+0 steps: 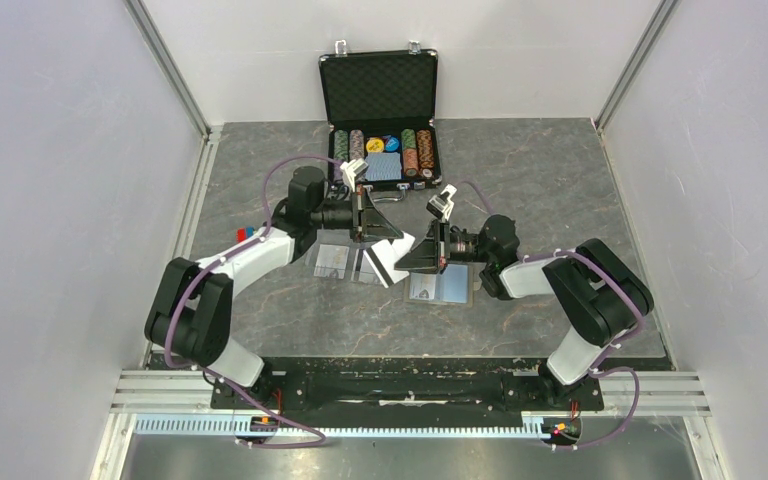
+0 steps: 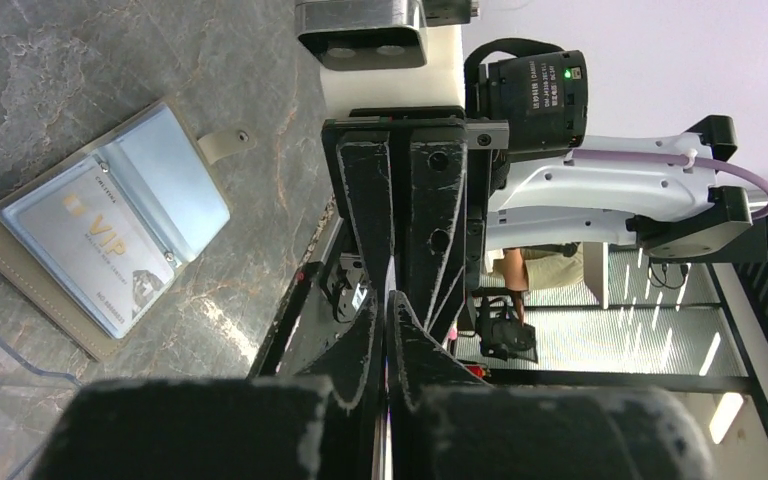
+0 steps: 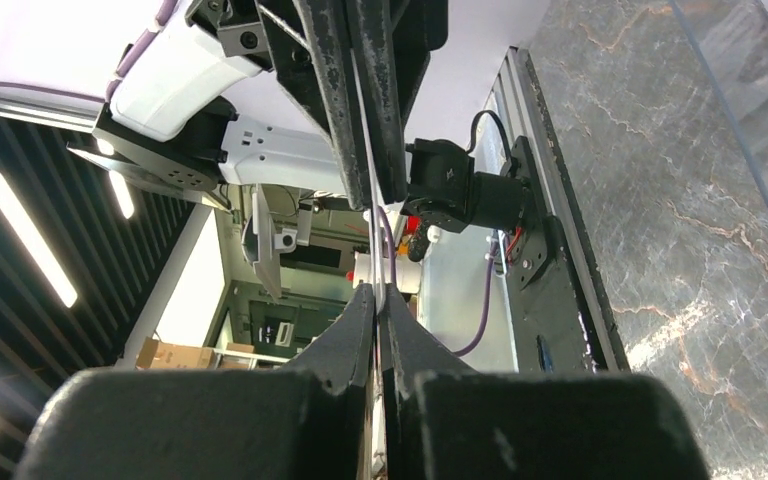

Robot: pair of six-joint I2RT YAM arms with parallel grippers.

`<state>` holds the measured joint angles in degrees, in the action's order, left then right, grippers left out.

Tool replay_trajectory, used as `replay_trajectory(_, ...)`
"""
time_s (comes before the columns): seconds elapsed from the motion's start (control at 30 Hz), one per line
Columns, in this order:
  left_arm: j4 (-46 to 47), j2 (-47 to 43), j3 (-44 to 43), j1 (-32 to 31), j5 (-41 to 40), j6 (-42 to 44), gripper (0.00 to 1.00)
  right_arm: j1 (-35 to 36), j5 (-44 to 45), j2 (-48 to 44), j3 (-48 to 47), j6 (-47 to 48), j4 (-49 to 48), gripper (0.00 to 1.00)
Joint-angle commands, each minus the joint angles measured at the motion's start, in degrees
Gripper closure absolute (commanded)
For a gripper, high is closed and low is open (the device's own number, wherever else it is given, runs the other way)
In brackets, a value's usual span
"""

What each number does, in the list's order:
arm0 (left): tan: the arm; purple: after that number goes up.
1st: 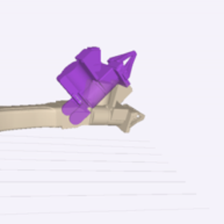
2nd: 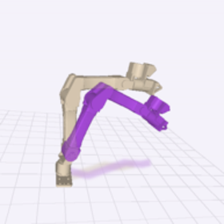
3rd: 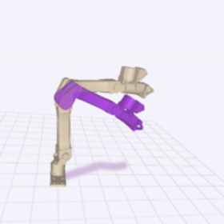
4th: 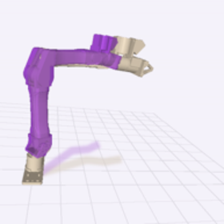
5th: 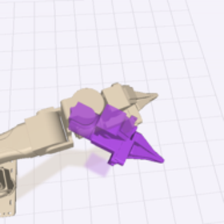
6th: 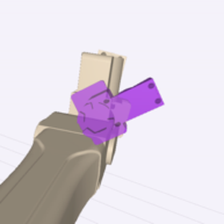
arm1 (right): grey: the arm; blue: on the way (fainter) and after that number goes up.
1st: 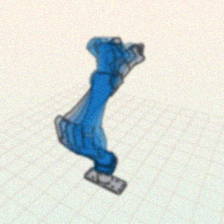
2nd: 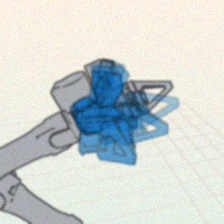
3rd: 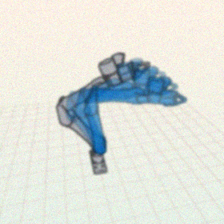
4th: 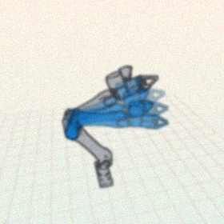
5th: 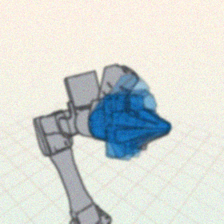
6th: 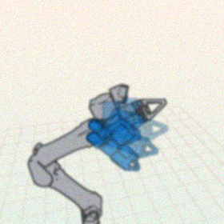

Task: Put the credit cards into the card holder
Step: Place the credit card in the storage box.

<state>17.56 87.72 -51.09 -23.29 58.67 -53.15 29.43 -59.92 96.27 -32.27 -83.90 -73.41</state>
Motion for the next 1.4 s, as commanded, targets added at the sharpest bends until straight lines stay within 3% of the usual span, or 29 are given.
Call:
replay_trajectory(0.0, -1.1, -1.0, -1.5, 0.9, -3.5, 3.2, 0.98, 0.3, -0.7, -1.3, 0.8, 1.6, -1.7, 1.00)
replay_trajectory(0.3, -2.2, -6.8, 1.6, 6.1, -12.6, 2.4, 0.98, 0.3, -0.8, -2.0, 2.8, 1.2, -2.8, 1.00)
replay_trajectory(0.77, -16.1, -14.1, 3.7, 11.8, -23.7, 7.4, 0.98, 0.3, -1.1, -1.7, 3.1, -0.4, -5.2, 1.00)
replay_trajectory(1.17, -20.8, -14.1, 5.3, 14.2, -24.1, 10.1, 0.98, 0.0, -0.2, -1.8, 3.5, -0.2, -5.5, 1.00)
replay_trajectory(1.27, -21.2, -13.1, 7.4, 14.0, -25.8, 10.6, 0.98, -1.0, 0.7, -2.7, 4.0, 1.3, -3.4, 1.00)
replay_trajectory(1.37, -18.9, -12.7, 11.0, 13.2, -28.6, 9.0, 0.98, -2.4, 1.4, -4.8, 4.1, 6.7, 5.4, 1.00)
